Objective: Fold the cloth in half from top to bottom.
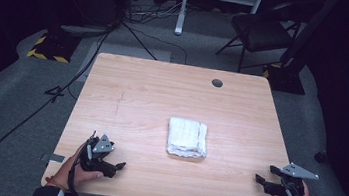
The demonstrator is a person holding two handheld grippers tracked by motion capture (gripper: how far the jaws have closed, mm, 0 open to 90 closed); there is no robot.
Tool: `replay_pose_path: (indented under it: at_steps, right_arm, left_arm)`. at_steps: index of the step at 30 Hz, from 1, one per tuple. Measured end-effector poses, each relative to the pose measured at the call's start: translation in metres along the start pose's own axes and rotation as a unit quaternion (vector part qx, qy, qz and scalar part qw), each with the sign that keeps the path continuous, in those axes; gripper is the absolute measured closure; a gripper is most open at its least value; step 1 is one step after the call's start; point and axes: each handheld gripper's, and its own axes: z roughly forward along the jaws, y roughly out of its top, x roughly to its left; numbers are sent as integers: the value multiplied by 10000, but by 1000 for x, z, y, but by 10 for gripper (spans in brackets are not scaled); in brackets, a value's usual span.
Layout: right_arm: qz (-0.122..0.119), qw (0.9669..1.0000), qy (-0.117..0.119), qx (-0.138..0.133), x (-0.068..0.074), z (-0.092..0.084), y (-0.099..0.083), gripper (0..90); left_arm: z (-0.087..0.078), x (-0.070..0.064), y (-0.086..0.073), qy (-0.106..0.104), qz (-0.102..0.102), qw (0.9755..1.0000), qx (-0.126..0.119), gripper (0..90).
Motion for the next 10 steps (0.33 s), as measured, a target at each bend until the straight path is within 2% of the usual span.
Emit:
replay_pose_path:
  at_steps: [10]
  right_arm:
    - [71, 10000, -35, -6, -2, 0, 0, 260]
  left_arm:
    - [0, 0, 0, -11, 10, 10000, -9, 134]
